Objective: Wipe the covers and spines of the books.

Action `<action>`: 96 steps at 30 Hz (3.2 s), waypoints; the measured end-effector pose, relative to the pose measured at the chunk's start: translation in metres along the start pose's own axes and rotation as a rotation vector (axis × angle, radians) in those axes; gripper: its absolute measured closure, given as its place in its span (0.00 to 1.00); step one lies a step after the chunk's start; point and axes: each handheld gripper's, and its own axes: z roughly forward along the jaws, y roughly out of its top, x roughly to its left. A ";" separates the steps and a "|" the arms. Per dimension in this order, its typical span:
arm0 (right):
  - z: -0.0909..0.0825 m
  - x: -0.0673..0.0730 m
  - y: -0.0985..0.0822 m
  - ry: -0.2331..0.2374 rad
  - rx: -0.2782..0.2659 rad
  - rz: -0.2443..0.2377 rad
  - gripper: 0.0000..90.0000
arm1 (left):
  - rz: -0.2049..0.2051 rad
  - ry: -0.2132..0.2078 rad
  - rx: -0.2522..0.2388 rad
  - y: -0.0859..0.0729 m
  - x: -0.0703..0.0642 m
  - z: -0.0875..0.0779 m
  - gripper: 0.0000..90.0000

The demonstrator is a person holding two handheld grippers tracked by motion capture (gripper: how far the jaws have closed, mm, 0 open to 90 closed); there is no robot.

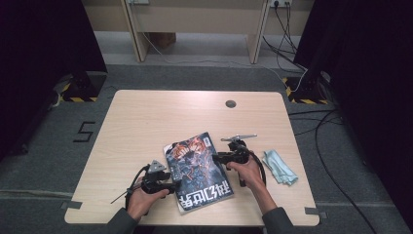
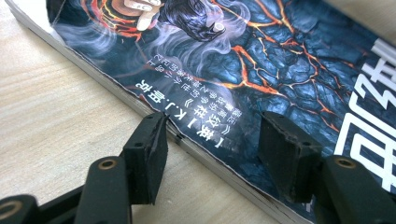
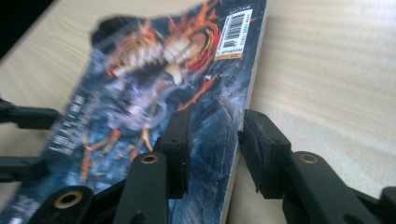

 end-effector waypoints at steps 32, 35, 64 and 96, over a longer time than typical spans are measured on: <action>-0.017 0.031 0.011 0.020 0.044 -0.069 0.76 | 0.004 0.018 0.003 -0.001 0.000 -0.001 0.47; -0.016 0.030 0.009 0.008 0.049 -0.060 0.73 | 0.005 0.020 -0.002 -0.002 0.000 -0.002 0.47; 0.002 0.050 0.005 -0.032 0.165 -0.212 0.82 | 0.044 -0.052 0.007 -0.011 -0.011 -0.006 0.55; -0.023 0.053 0.010 0.037 0.165 -0.340 0.89 | 0.038 -0.003 -0.086 0.021 0.019 -0.020 0.36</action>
